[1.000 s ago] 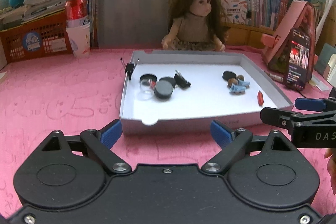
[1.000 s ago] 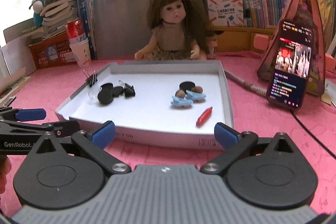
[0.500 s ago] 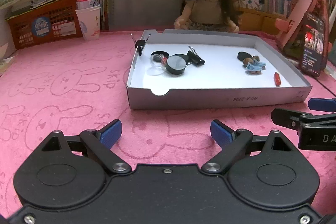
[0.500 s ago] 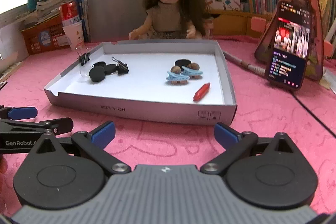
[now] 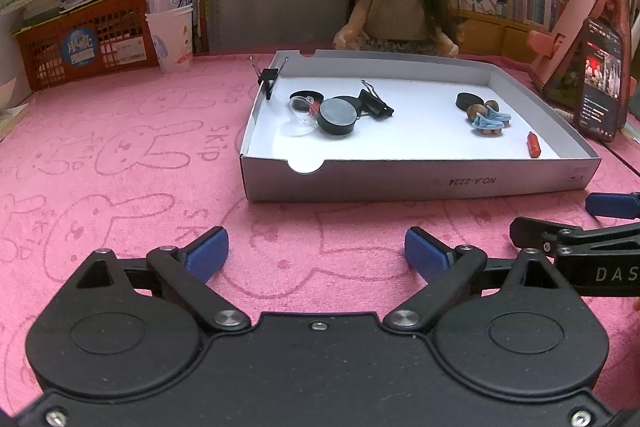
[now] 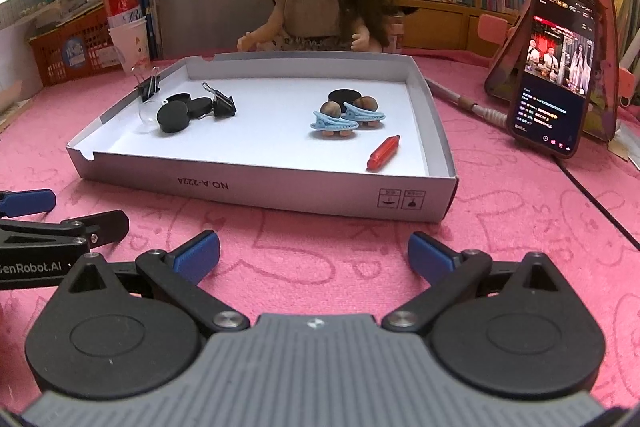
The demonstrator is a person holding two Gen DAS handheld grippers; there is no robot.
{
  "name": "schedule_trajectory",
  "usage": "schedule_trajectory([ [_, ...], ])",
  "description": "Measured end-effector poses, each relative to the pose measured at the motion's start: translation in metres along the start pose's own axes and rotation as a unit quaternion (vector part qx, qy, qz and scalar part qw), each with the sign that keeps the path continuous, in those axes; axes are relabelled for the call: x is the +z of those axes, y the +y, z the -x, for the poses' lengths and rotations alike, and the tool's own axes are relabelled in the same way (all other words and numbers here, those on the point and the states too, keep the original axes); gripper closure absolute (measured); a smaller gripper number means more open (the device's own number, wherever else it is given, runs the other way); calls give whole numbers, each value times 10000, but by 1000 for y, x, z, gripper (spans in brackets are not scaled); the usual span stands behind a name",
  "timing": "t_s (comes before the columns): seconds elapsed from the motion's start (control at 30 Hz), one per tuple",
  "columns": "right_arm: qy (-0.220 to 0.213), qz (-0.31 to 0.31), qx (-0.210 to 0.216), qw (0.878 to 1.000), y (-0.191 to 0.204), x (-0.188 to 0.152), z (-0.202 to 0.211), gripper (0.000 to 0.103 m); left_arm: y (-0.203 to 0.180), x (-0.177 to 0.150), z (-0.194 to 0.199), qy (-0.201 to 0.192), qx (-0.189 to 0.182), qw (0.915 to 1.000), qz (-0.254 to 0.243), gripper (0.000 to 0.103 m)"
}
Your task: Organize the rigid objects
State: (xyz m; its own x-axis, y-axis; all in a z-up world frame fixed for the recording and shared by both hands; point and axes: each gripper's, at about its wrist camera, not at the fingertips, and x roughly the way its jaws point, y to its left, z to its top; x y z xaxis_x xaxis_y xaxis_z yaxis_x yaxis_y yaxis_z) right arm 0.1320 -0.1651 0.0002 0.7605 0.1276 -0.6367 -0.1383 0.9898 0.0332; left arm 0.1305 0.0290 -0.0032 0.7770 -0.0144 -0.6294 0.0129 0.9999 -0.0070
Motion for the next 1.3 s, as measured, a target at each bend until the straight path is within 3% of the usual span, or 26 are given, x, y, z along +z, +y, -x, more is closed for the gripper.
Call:
schedule_trajectory([
  [0.43,72,172,-145,9997,7,0,-3,0,1,0,-3,64,67,9999,43,1],
  [1.3,74,172,-145,9997,7,0,-3,0,1,-1,-3,65,68,9999,42,0],
])
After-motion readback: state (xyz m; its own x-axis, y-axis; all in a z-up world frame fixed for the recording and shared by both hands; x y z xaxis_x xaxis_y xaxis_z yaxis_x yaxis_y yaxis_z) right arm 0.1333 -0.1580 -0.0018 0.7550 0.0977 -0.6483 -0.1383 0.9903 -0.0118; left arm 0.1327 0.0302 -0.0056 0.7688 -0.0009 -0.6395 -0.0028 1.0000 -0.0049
